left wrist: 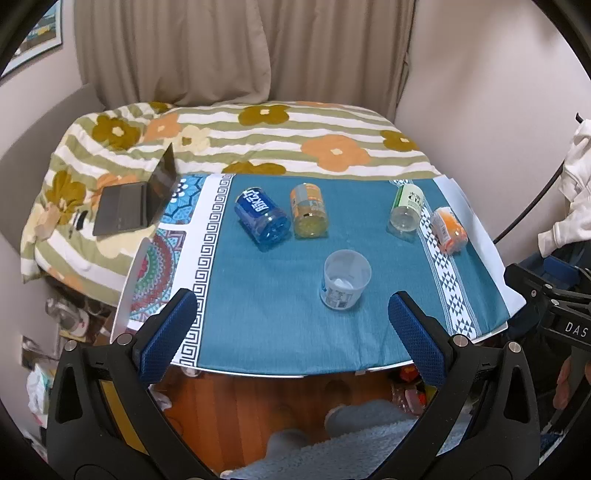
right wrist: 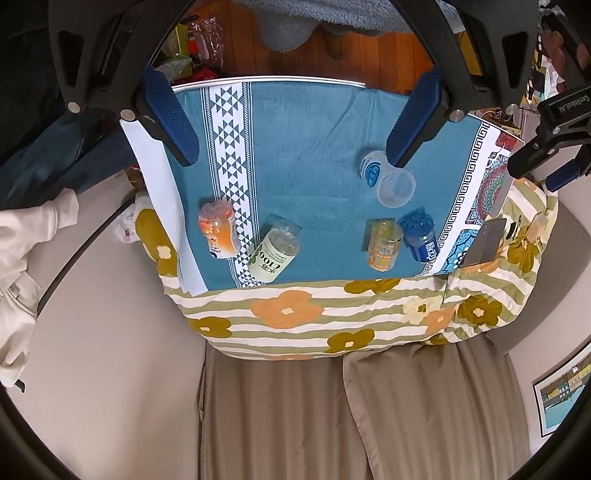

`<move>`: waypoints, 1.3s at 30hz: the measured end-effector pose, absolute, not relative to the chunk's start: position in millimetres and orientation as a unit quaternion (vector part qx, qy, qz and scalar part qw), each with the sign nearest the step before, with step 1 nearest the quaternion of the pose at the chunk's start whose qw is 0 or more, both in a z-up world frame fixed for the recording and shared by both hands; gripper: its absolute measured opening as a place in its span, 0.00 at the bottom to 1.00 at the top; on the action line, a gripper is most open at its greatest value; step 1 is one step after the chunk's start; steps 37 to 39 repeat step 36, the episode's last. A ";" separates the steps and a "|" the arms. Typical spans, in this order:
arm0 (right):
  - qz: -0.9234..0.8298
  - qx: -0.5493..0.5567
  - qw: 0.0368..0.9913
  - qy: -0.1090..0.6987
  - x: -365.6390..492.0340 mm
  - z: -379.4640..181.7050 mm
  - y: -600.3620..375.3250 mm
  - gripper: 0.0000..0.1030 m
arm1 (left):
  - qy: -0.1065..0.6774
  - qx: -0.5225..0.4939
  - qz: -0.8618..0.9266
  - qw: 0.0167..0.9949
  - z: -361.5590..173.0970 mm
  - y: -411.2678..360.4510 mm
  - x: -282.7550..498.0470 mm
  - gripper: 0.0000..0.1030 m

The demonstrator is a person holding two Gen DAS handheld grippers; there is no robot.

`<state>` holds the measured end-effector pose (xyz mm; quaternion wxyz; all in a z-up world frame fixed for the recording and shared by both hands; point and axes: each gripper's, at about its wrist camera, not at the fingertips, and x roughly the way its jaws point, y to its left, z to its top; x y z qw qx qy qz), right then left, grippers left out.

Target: Flip cup upright

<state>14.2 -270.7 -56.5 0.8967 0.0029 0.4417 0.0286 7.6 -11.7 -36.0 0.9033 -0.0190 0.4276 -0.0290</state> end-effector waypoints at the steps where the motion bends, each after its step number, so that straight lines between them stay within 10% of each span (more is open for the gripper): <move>1: 0.028 0.003 0.897 0.442 13.8 -56.2 -270.4 0.98 | 0.427 -0.018 -0.029 0.903 -35.8 -12.0 7.7 1.00; 39: 0.023 0.004 0.898 0.440 27.7 -49.8 -272.0 0.98 | 0.415 -0.007 -0.017 0.910 -33.2 -8.9 19.7 1.00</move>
